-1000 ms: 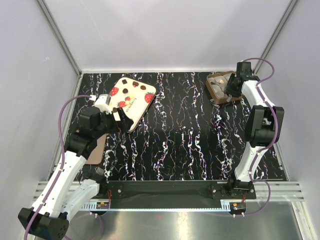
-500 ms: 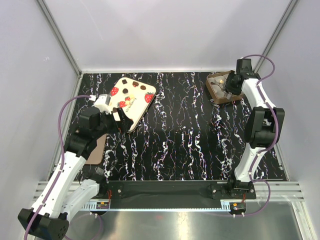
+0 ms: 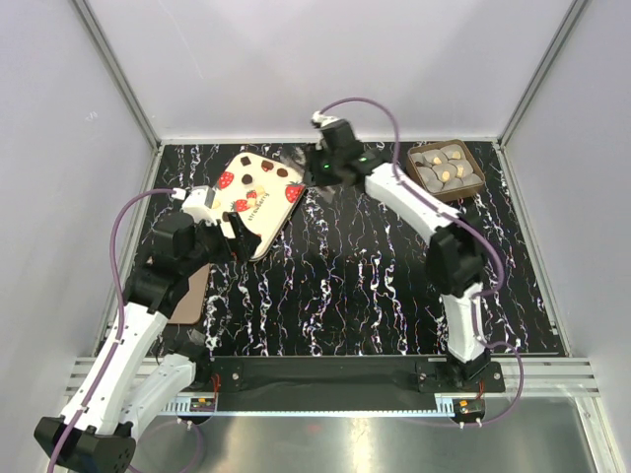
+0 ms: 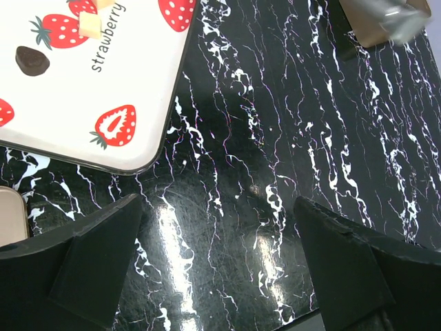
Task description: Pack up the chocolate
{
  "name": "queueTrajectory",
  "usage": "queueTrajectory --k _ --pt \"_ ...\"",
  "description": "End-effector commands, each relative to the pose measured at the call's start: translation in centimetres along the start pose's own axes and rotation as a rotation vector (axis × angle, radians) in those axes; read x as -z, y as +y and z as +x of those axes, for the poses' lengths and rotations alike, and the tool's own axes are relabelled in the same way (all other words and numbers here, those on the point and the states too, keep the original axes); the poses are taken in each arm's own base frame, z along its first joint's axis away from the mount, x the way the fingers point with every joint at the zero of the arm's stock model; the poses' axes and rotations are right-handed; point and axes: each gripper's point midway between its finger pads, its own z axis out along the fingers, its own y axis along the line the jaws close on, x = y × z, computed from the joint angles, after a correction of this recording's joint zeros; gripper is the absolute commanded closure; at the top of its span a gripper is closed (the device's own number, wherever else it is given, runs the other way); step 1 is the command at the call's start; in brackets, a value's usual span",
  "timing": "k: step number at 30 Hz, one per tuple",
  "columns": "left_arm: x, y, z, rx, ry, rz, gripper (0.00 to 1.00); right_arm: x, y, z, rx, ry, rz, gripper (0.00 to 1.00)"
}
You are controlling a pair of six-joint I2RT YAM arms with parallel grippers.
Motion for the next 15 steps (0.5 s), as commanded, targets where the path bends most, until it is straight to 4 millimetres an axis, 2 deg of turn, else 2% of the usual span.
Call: queueTrajectory --k 1,2,3,4,6,8,9,15 --pt "0.5 -0.2 -1.9 -0.025 -0.079 0.001 0.01 -2.7 2.5 -0.7 0.047 -0.039 -0.033 0.5" --pt "0.5 -0.2 -1.8 -0.024 -0.078 0.002 0.01 -4.1 3.0 0.4 0.065 -0.019 -0.038 0.5" --pt "0.6 -0.2 -1.9 -0.024 -0.083 0.002 0.01 -4.2 4.5 -0.1 0.077 -0.035 -0.065 0.5" --pt "0.6 -0.3 -1.9 -0.024 -0.082 0.005 0.01 -5.4 4.9 0.9 0.085 -0.018 -0.073 0.5" --pt "0.6 -0.2 -2.0 -0.023 -0.085 0.003 0.01 -6.0 6.0 0.6 0.094 -0.029 -0.096 0.5" --pt "0.6 -0.3 -2.0 -0.024 -0.086 0.008 0.01 -7.3 6.9 1.9 0.11 -0.005 -0.113 0.5" --pt "0.6 -0.3 -2.0 -0.024 -0.086 0.009 0.01 -7.4 7.5 1.6 0.116 -0.014 -0.127 0.5" --pt "0.6 -0.3 -1.9 -0.023 -0.082 0.01 0.01 -9.1 9.0 3.6 0.138 0.007 -0.159 0.5"
